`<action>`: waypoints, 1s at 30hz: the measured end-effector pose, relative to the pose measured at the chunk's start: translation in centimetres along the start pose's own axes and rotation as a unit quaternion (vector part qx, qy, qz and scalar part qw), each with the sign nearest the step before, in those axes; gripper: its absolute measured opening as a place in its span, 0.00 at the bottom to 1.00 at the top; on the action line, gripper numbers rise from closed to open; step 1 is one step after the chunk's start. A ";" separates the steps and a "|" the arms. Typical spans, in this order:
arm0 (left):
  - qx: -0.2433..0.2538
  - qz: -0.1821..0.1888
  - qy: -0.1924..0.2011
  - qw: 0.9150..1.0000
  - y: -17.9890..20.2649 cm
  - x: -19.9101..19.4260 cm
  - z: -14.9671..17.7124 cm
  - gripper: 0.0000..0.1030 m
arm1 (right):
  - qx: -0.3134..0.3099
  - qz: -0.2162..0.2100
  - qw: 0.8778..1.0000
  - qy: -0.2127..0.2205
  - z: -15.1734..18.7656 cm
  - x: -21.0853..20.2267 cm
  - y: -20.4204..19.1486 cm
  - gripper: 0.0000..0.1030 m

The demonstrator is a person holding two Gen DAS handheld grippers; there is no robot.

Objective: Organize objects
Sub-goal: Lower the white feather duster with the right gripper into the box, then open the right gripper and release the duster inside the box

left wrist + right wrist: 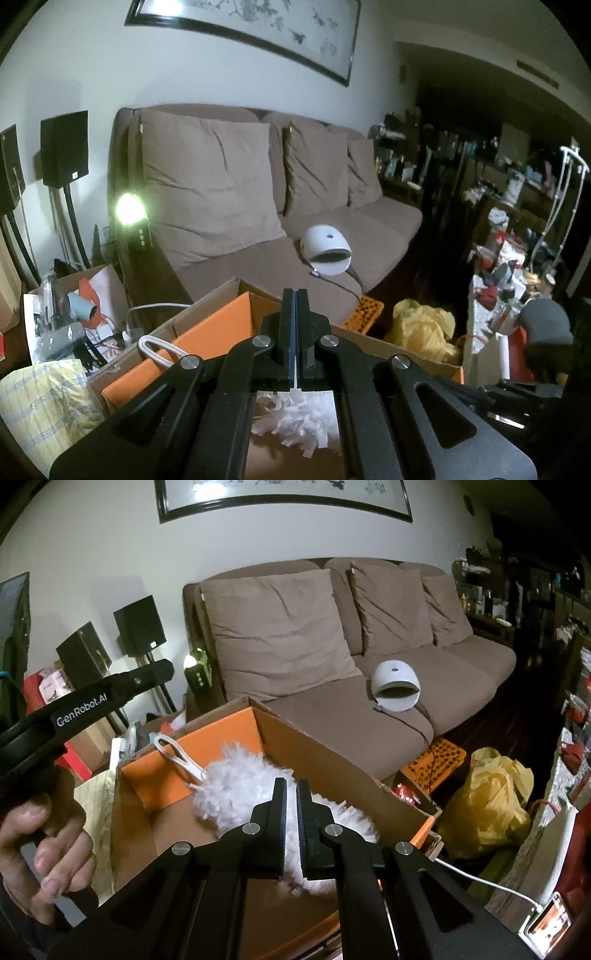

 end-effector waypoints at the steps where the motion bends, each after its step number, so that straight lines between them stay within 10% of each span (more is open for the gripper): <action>1: 0.002 -0.001 -0.004 1.000 0.0 0.1 0.1 0.00 | -0.001 0.000 1.000 -0.003 0.1 0.1 0.0 0.04; 13: -0.040 -0.008 -0.118 0.992 -1.9 3.6 3.7 0.01 | 0.004 0.005 1.000 -0.012 0.3 0.7 0.4 0.05; 30: -0.056 -0.010 -0.124 0.991 -2.8 3.6 3.6 0.08 | -0.013 0.001 0.997 -0.070 3.1 4.1 -0.6 0.06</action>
Point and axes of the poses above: each gripper's, at about its wrist camera, not at the fingertips, and x roughly the way its jaws point, y to its right, z to its underside, the point moved 8 cm from there along x, roughly the way its jaws point, and after that the axes turned 11 degrees about z, right-handed, at the moved point
